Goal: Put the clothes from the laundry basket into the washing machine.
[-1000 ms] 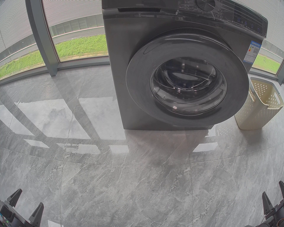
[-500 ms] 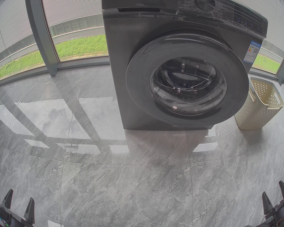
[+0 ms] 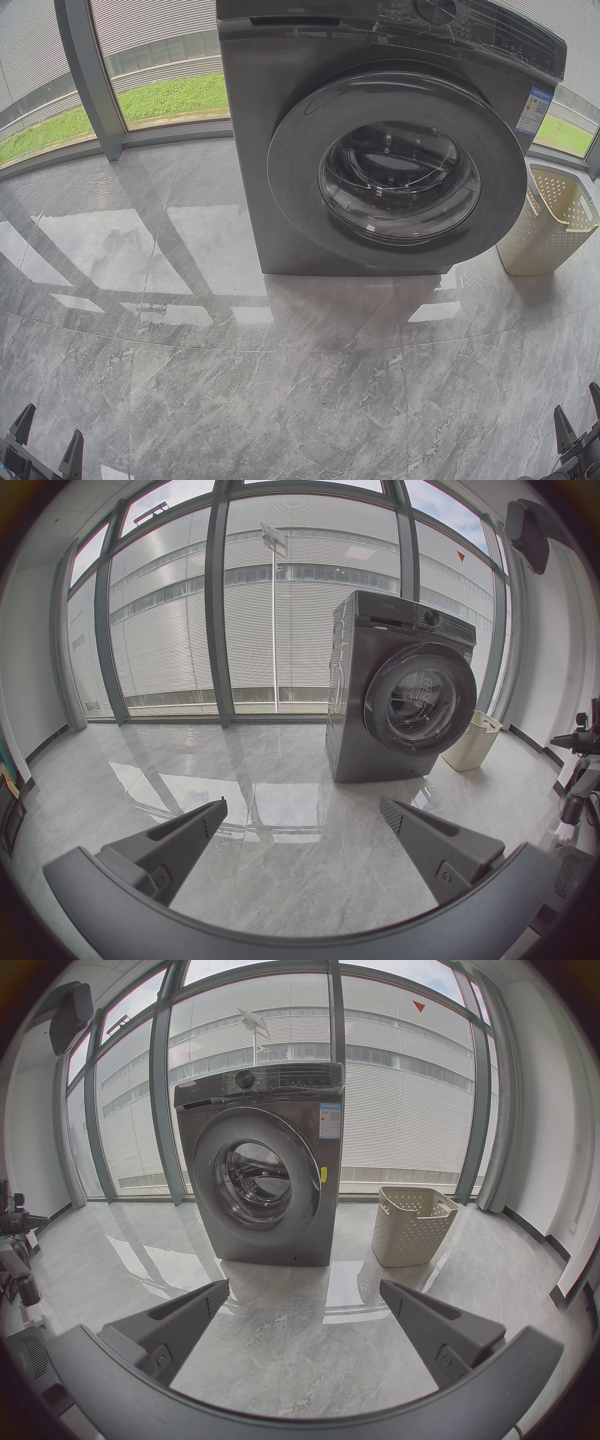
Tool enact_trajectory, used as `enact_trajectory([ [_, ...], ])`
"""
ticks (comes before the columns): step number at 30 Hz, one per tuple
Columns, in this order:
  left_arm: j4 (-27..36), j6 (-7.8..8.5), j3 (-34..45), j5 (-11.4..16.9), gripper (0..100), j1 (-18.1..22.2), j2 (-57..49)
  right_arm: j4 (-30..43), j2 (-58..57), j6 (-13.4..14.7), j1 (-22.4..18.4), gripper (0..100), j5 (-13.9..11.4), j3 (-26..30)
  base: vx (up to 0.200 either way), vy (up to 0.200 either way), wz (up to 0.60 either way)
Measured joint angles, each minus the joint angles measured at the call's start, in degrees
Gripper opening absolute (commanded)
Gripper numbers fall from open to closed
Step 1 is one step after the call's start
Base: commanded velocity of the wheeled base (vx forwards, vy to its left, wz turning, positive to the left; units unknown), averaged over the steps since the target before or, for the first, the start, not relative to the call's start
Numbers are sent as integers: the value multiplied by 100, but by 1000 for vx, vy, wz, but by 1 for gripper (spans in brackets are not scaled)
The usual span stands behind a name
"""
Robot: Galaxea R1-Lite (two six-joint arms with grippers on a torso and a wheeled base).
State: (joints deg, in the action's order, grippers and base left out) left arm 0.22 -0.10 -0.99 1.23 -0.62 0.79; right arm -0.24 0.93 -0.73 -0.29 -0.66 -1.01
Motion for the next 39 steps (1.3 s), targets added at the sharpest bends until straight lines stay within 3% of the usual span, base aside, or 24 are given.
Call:
enact_trajectory([
  [11, -4, -15, -2, -1, 100, 2, -6, -211, 0, 171, 7, 100, 63, -20, 0, -200, 0],
  [14, -4, -15, -2, 0, 100, 2, -6, -299, 22, 215, 18, 100, 56, -276, 0, -200, 0],
  [24, -4, -15, -2, 0, 100, 2, -5, -758, 1547, 329, 274, 100, -265, -891, 0, -180, 0],
  [28, -6, -12, -2, 0, 100, 5, -5, -1360, 2586, 472, 627, 100, -355, -1084, 0, 0, 0],
  [39, -6, -6, -2, -1, 100, 2, -2, -3178, 5588, 1337, 2102, 100, -462, -1696, 18, 0, 0],
])
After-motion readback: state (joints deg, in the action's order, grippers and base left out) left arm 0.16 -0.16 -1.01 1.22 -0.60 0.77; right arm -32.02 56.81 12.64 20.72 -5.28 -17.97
